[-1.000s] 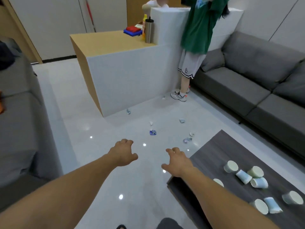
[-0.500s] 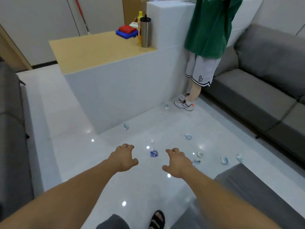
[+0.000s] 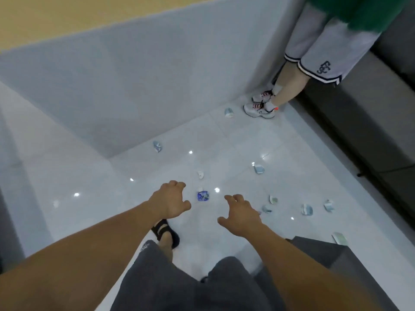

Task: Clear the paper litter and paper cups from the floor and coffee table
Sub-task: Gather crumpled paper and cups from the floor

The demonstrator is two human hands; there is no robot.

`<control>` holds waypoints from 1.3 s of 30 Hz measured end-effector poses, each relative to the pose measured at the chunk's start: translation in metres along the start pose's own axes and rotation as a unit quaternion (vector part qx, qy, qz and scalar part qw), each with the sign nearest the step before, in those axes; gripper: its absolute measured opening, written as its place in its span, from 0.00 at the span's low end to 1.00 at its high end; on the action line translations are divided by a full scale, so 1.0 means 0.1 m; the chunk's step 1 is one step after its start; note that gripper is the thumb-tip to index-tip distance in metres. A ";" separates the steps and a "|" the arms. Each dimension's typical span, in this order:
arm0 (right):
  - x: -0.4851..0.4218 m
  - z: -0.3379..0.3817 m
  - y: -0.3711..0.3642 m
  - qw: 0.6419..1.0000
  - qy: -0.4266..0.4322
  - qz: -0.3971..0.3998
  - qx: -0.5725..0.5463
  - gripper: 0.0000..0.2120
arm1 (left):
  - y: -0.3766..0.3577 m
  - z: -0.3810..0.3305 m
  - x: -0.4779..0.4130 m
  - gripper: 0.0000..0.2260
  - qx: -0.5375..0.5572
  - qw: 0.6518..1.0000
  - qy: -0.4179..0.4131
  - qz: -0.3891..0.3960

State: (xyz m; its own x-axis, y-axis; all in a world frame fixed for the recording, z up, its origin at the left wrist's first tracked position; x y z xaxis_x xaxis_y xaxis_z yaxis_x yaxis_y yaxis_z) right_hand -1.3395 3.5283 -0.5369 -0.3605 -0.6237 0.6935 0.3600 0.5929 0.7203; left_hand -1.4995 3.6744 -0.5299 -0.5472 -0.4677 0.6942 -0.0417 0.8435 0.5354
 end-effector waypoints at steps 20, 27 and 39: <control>-4.95 -0.30 -3.39 0.994 0.089 0.034 0.058 0.39 | -2.62 1.97 -4.79 0.30 0.083 0.990 0.100 0.052; -5.32 -0.34 -3.81 0.998 0.056 -0.004 -0.010 0.21 | -3.05 2.31 -5.11 0.30 0.117 0.988 0.096 0.040; -4.83 0.04 -3.04 0.974 0.215 -0.048 -0.060 0.34 | -2.63 2.10 -4.66 0.06 0.264 0.961 0.069 0.049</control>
State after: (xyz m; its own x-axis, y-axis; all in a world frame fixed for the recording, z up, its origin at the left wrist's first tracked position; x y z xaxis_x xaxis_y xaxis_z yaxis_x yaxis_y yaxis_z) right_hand -1.2780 3.6513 -1.0910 -0.0131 -0.8438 0.5364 0.4501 0.4741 0.7567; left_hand -1.4089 3.7260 -1.0946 -0.4551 -0.3782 0.8061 -0.4337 0.8848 0.1703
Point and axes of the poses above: each hand's wrist, its own x-axis away from the middle knuckle, its own y-axis out of the back of the hand, z = x × y, the point moved 5 cm from there along -x, towards the middle knuckle, and after that the axes turned 12 degrees about x, right-handed, at the moved point
